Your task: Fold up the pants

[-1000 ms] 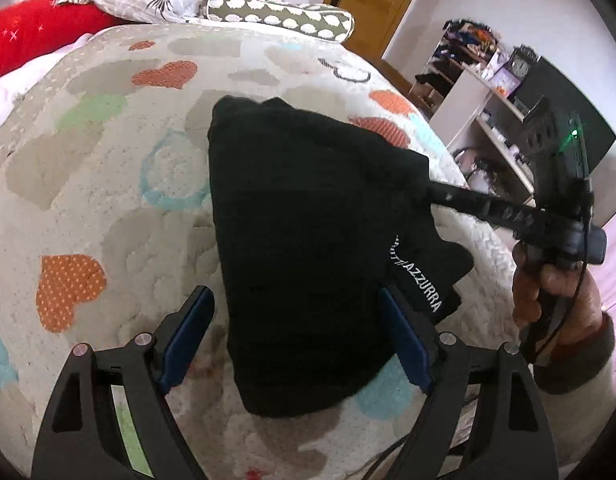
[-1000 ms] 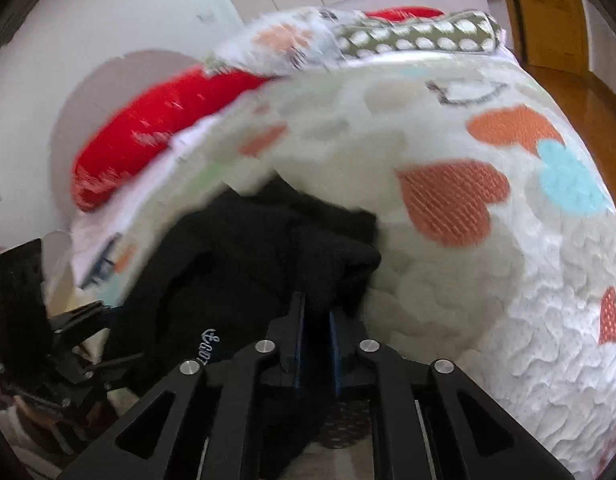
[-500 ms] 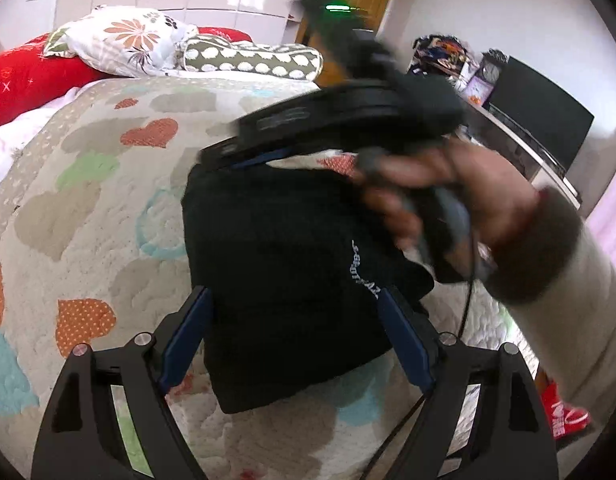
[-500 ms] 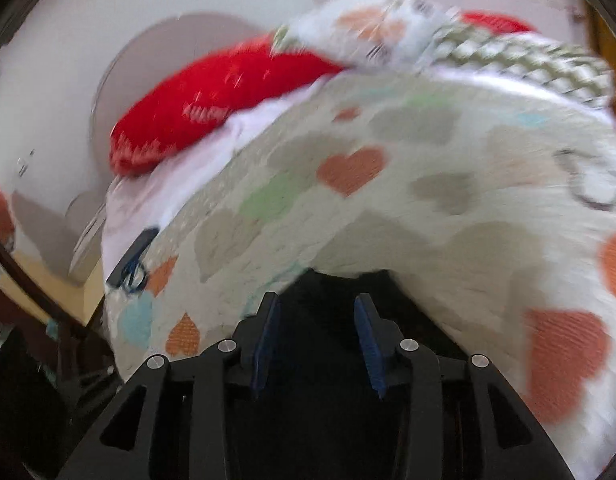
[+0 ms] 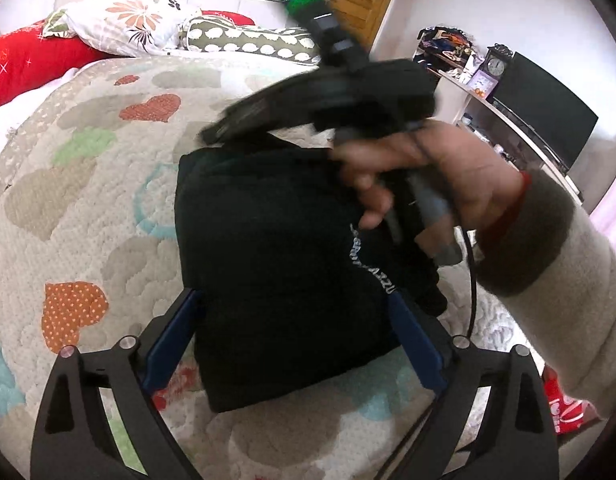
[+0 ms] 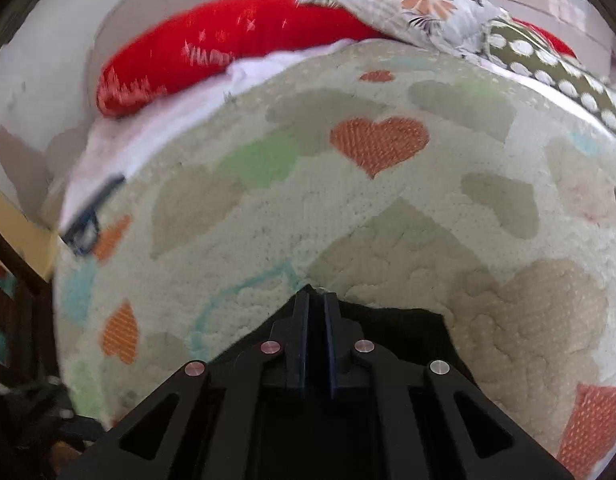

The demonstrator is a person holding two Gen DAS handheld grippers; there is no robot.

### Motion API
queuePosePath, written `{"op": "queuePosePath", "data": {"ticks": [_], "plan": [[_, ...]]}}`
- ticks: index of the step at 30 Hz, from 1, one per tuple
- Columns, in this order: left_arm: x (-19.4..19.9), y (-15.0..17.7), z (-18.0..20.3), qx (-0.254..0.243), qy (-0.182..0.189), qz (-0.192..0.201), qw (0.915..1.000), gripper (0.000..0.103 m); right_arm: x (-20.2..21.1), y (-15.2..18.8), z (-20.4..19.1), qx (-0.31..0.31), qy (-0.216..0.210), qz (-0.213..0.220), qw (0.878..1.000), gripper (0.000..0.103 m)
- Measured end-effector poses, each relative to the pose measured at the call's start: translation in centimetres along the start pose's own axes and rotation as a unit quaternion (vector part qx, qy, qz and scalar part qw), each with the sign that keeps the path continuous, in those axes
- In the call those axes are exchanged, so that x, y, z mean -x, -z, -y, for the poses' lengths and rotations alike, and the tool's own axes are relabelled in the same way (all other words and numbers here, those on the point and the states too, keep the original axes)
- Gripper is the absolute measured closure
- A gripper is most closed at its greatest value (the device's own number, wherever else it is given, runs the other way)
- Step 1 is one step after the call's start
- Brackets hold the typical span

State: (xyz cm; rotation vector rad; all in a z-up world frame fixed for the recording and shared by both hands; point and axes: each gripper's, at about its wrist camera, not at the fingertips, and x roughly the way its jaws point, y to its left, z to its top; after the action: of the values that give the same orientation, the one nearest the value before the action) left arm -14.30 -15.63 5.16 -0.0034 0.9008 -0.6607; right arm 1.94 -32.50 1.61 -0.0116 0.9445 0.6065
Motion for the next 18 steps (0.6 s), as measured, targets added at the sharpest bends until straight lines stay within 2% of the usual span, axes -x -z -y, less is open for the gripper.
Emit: {"op": "queuePosePath", "data": {"ticks": [1, 4, 8, 11, 14, 16, 18], "plan": [[0.3, -0.2, -0.1, 0.002, 0.001, -0.003, 1.0000, 0.009, 1.4, 0.0, 0.5, -0.010, 0.014, 0.015, 1.000, 0.091], [2.1, -0.8, -0.8, 0.008, -0.003, 0.017, 0.9998, 0.009, 5.7, 0.9, 1.0, -0.011, 0.024, 0.038, 0.999, 0.090], [3.1, -2.3, -2.1, 0.023, -0.025, 0.037, 0.9988, 0.009, 9.6, 4.2, -0.3, 0.005, 0.042, 0.049, 0.998, 0.083], [1.5, -2.8, -2.7, 0.039, -0.023, 0.021, 0.9988, 0.009, 9.5, 6.8, -0.9, 0.000, 0.030, 0.029, 0.999, 0.083], [-1.1, -2.4, -2.6, 0.045, -0.007, -0.023, 0.9987, 0.009, 8.3, 9.7, -1.0, 0.021, 0.084, -0.003, 0.996, 0.088], [-2.3, -1.7, -2.0, 0.038, 0.002, -0.043, 0.9983, 0.009, 8.9, 10.8, -0.1, 0.005, 0.081, 0.009, 0.997, 0.089], [-2.4, -1.2, -1.2, 0.029, -0.008, -0.041, 0.9987, 0.009, 9.9, 11.1, 0.5, -0.014, 0.081, 0.017, 0.997, 0.089]]}}
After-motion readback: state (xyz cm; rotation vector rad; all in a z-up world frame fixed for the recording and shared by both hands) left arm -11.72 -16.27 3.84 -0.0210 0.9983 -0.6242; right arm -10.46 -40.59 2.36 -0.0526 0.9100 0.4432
